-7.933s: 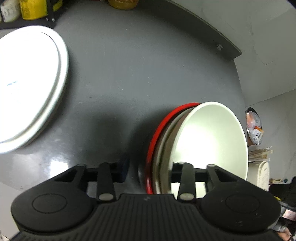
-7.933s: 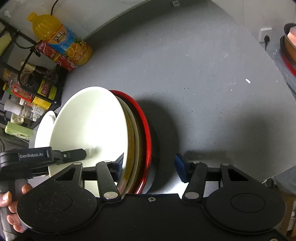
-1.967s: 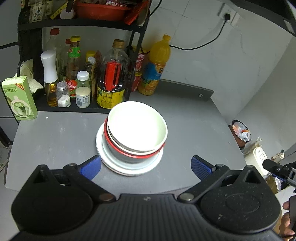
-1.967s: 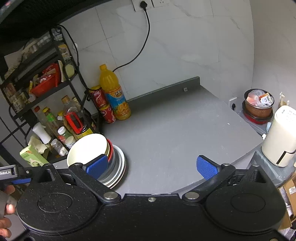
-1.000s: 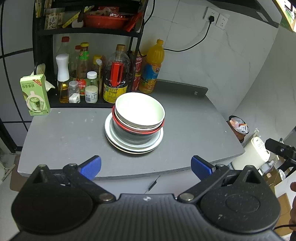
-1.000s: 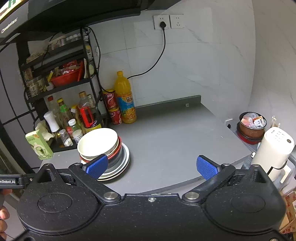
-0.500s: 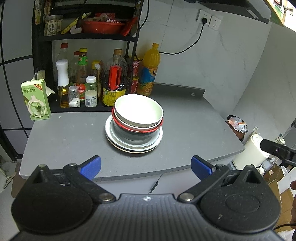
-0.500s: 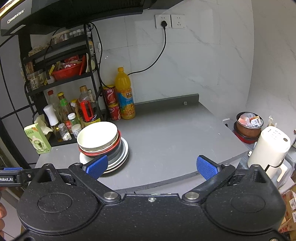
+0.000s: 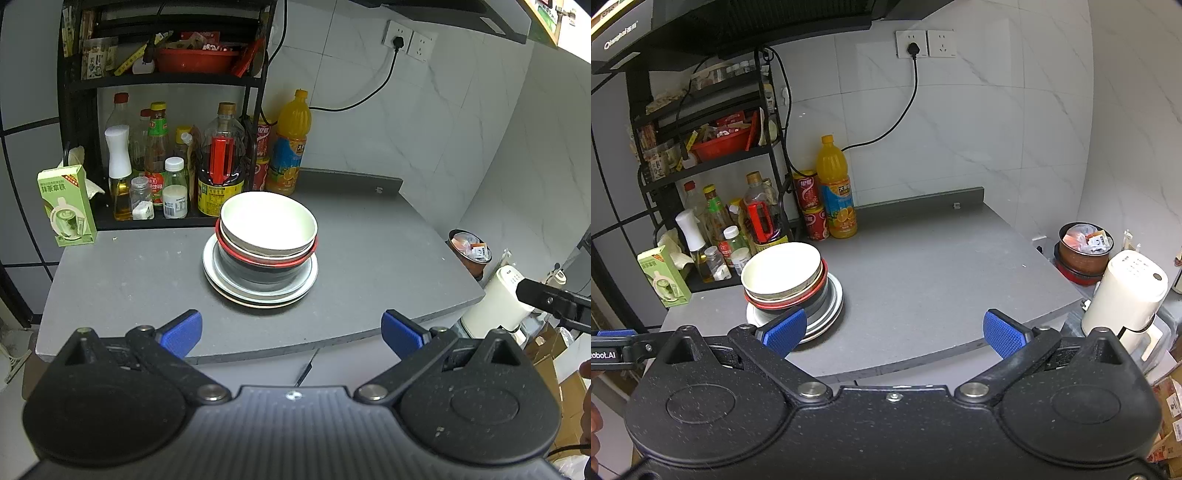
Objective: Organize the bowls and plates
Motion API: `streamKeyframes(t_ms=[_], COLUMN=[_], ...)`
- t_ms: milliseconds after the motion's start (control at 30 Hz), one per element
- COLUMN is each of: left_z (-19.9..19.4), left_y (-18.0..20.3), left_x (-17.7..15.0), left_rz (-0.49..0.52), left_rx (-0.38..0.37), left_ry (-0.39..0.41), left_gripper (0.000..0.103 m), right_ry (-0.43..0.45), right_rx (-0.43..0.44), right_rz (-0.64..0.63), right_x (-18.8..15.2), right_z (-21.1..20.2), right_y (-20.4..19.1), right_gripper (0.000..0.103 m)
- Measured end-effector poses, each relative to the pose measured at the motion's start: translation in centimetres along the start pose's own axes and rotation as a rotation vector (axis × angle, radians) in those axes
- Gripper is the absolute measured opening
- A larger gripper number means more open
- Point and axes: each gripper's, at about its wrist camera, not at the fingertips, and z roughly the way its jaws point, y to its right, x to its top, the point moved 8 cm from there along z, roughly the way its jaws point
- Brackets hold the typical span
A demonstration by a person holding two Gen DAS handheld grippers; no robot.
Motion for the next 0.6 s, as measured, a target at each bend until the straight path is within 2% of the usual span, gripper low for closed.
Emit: streamKeyframes(t_ms=[600], left_z=[0.29], left_y=[0.74], left_x=[0.48], left_rz=[0.005], left_rx=[-0.007], left_ry=[0.005], left_gripper=[0.102], right_ry=[-0.005], right_rx=[-0.003], right_rz=[0.001], right_x=[0.33], right_z=[0.14], right_y=[0.55], right_gripper=[0.103])
